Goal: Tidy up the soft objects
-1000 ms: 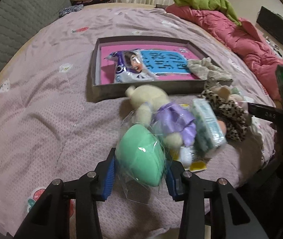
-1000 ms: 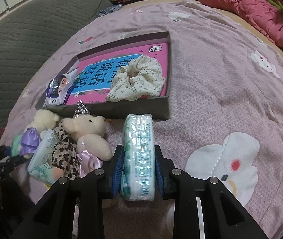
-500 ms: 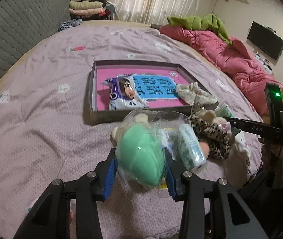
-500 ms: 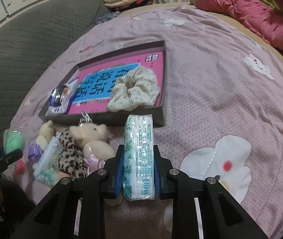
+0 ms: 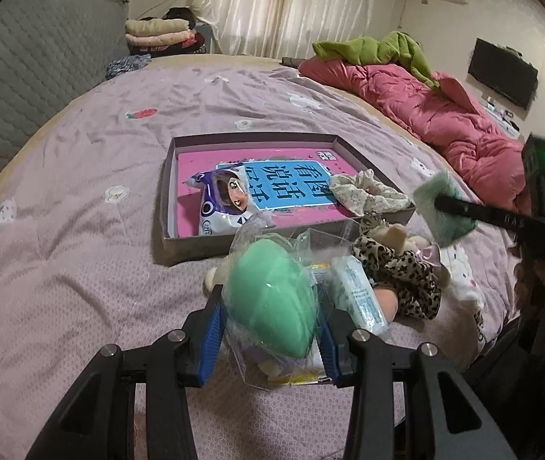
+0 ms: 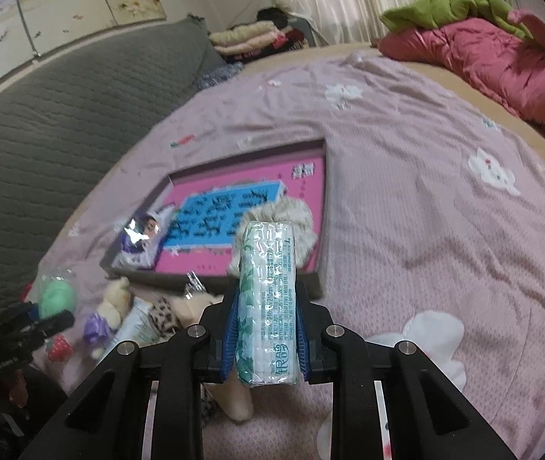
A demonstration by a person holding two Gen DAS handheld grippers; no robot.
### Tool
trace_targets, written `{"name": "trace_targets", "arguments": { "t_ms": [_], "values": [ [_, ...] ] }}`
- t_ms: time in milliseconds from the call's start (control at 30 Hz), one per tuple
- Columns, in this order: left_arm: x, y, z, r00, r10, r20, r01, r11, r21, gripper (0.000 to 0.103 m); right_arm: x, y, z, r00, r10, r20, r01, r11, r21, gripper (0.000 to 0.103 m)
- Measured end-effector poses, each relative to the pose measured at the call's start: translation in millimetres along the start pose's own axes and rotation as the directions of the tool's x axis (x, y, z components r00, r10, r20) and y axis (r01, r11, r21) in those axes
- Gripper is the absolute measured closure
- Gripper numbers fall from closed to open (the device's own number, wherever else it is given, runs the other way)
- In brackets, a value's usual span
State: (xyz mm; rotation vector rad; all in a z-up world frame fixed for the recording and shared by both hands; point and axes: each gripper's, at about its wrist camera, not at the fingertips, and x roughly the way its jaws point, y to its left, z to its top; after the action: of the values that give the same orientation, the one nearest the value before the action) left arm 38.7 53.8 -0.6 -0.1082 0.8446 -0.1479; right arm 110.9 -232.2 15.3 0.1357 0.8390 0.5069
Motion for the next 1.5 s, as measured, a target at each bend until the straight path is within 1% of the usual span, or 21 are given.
{"name": "trace_targets", "arguments": {
  "t_ms": [133, 233, 500, 667, 833, 933, 1167, 1267, 1500],
  "values": [
    [0.0, -0.2, 0.2, 1.000, -0.002, 0.005, 0.002, 1.000, -0.007, 0.060, -4.6, 3.2, 4.0, 0.999, 0.032, 0.033, -0.032, 0.999, 0.003, 0.077],
    [0.1, 1.0, 1.4, 1.000, 0.000, 0.016, 0.000, 1.000, -0.014, 0.060, -4.4, 8.8, 6.1, 0.997, 0.060, 0.041, -0.060, 0.998, -0.006, 0.077],
    [4.3, 2.8, 11.8, 0.999, 0.023, 0.048, -0.022, 0.999, -0.028, 0.060, 3.6, 25.9, 9.9, 0.994, 0.099, 0.043, -0.097, 0.995, -0.032, 0.077],
    [8.3, 4.0, 17.2, 0.998, 0.022, 0.060, -0.020, 0.999, -0.032, 0.060, 8.9, 30.3, 11.4, 0.993, 0.113, 0.040, -0.111, 0.993, -0.033, 0.077],
    [13.1, 6.8, 24.5, 0.997, 0.024, 0.071, -0.022, 0.999, -0.034, 0.060, 12.1, 30.7, 14.0, 0.992, 0.118, 0.045, -0.117, 0.993, -0.026, 0.077],
    [13.3, 5.1, 28.8, 0.995, 0.052, 0.090, -0.051, 0.999, -0.015, 0.060, 13.6, 29.6, 16.4, 0.992, 0.116, 0.051, -0.116, 0.993, -0.021, 0.077],
    [22.6, 6.4, 35.9, 0.996, 0.035, 0.084, -0.033, 0.999, -0.029, 0.060, 19.8, 30.9, 24.4, 0.991, 0.123, 0.058, -0.122, 0.992, -0.019, 0.077],
    [30.3, 7.3, 40.4, 0.996, 0.036, 0.077, -0.034, 0.999, -0.031, 0.060, 24.9, 33.2, 27.3, 0.990, 0.128, 0.052, -0.127, 0.992, -0.017, 0.077],
    [43.7, 10.5, 53.5, 0.995, 0.037, 0.089, -0.034, 0.999, -0.037, 0.060, 32.0, 39.0, 32.7, 0.990, 0.127, 0.057, -0.125, 0.992, -0.035, 0.077]
  ]
}}
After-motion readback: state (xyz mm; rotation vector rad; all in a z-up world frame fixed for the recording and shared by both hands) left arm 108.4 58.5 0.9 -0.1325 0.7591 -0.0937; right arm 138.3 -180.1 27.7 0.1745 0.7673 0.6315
